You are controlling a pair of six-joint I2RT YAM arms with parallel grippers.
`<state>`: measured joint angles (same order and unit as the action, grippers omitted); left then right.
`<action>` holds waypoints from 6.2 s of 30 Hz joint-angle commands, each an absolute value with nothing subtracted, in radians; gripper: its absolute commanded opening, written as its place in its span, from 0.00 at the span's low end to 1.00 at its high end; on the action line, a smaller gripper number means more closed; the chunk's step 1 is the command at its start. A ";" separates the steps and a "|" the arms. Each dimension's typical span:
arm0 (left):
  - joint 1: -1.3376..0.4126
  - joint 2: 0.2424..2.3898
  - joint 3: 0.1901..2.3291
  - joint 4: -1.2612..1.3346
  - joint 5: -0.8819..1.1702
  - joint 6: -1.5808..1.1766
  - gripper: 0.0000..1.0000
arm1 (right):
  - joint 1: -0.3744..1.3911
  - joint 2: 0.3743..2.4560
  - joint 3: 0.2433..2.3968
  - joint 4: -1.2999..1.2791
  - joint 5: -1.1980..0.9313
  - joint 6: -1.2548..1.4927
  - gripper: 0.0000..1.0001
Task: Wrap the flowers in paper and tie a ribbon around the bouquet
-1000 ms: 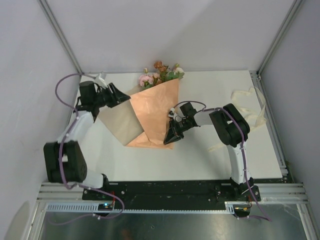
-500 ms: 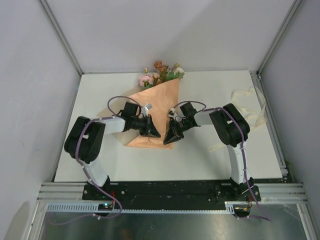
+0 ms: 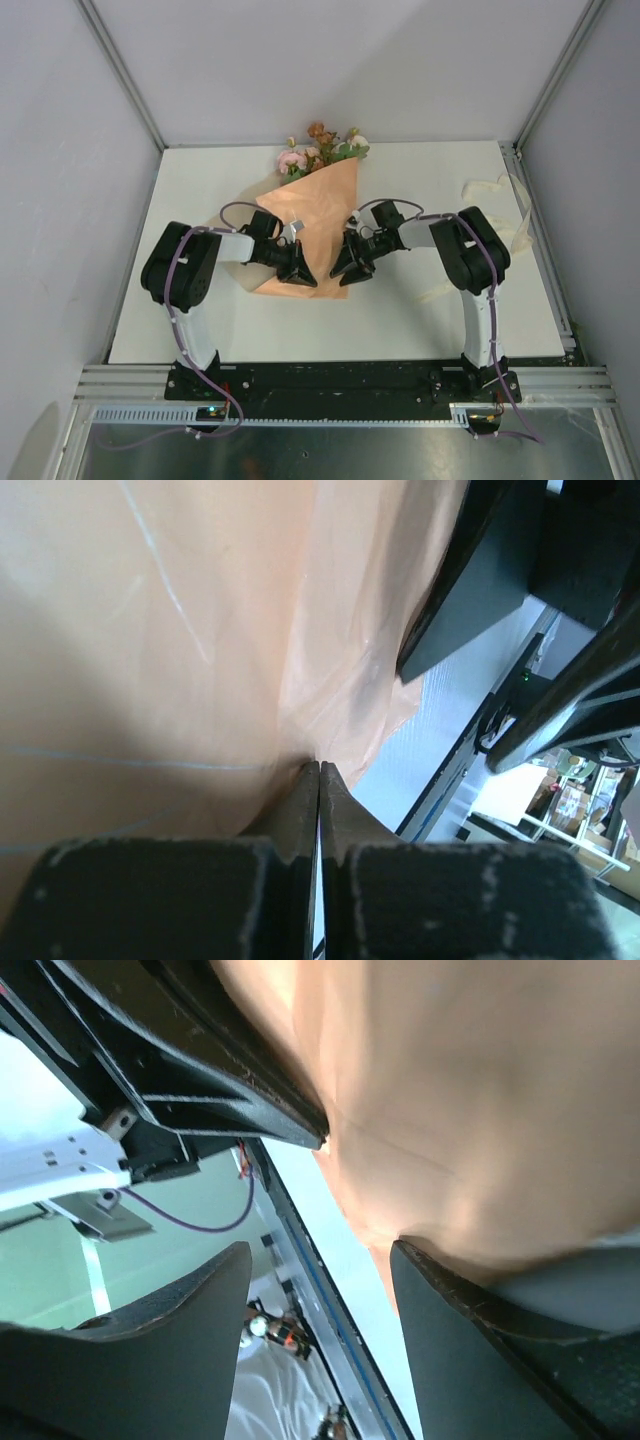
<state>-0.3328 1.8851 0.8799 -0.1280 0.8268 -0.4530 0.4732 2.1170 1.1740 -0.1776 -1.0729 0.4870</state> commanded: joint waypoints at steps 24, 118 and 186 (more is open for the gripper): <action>-0.325 1.969 0.896 -0.245 0.701 -0.307 0.00 | 0.228 2.376 1.504 0.311 -0.758 0.882 0.69; 0.513 1.572 0.753 -0.338 0.611 -0.408 0.77 | 0.694 2.341 1.425 -0.177 -0.745 0.578 0.26; -0.184 1.693 0.985 0.312 0.764 -0.883 0.01 | 0.624 2.171 1.432 -0.121 -0.984 0.562 0.43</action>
<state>-0.1806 1.7344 0.9760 0.3252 0.7902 -0.9089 0.6384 2.2601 1.4811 -0.2989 -0.9592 0.4648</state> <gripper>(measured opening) 0.007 0.415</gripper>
